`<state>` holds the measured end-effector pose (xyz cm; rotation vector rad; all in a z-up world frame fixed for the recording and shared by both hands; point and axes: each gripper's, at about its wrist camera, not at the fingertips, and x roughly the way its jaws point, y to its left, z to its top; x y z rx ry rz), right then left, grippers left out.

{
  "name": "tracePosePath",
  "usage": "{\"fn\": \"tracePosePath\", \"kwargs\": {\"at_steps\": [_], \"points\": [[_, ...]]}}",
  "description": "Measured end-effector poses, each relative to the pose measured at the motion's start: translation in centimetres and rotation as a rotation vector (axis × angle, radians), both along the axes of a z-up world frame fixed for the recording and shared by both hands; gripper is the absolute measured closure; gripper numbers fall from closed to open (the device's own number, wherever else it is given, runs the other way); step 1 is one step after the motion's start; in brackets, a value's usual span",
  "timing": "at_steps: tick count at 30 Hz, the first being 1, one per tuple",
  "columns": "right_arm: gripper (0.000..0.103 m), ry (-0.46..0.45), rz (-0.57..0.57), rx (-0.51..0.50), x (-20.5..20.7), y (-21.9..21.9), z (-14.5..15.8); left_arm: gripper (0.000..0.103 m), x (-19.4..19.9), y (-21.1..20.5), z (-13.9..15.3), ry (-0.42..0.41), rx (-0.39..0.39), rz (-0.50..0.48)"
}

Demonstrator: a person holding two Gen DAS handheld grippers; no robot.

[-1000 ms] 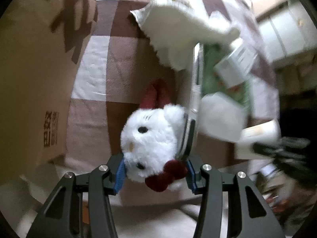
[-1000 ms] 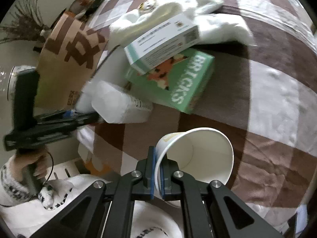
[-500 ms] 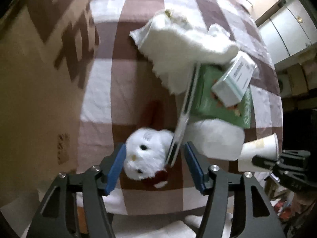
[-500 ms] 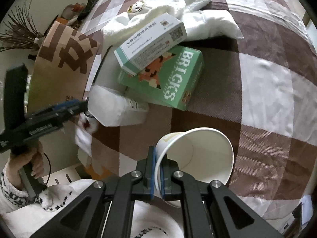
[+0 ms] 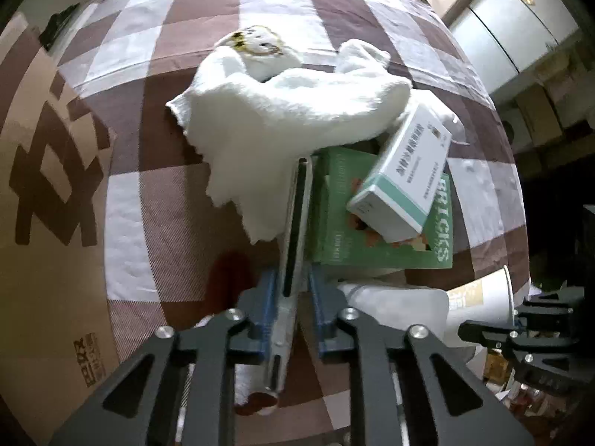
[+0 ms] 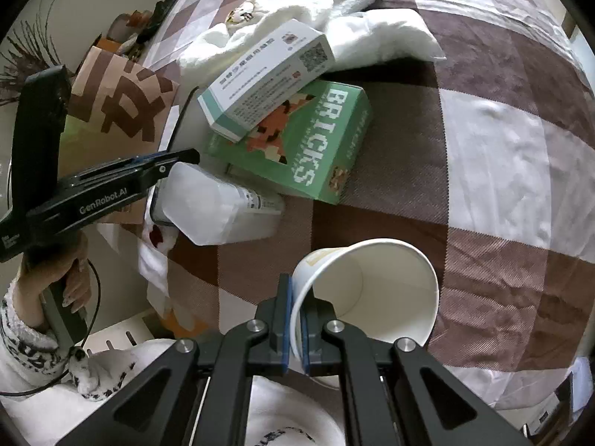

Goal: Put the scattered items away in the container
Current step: 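Lift the paper cup with the right tool while the left tool lifts the phone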

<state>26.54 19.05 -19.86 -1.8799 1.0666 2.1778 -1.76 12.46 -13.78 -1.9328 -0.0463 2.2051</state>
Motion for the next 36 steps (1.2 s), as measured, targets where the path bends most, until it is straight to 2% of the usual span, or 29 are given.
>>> {"fn": "tracePosePath", "kwargs": {"at_steps": [5,8,12,23,31,36], "points": [[0.099,0.001,-0.017,0.002,-0.3,-0.1,-0.1,0.093,0.4,0.0,0.9,-0.004,0.048,-0.001],[0.099,-0.003,-0.023,0.022,-0.5,0.0,0.2,0.093,0.7,-0.6,2.5,0.008,0.085,0.014],[0.099,0.002,-0.031,0.042,-0.6,0.2,1.1,0.093,0.8,-1.7,4.7,0.016,0.097,0.042],[0.099,0.078,0.012,0.124,-3.6,-0.5,6.8,0.093,1.7,-3.5,9.6,0.047,0.069,0.049],[0.099,0.142,0.056,0.177,-7.1,-2.3,11.3,0.093,2.2,-5.0,12.1,0.064,0.099,0.05],[0.099,0.154,0.086,0.197,-8.7,-3.9,12.8,0.093,2.3,-6.4,13.8,0.09,0.105,0.06]]}}
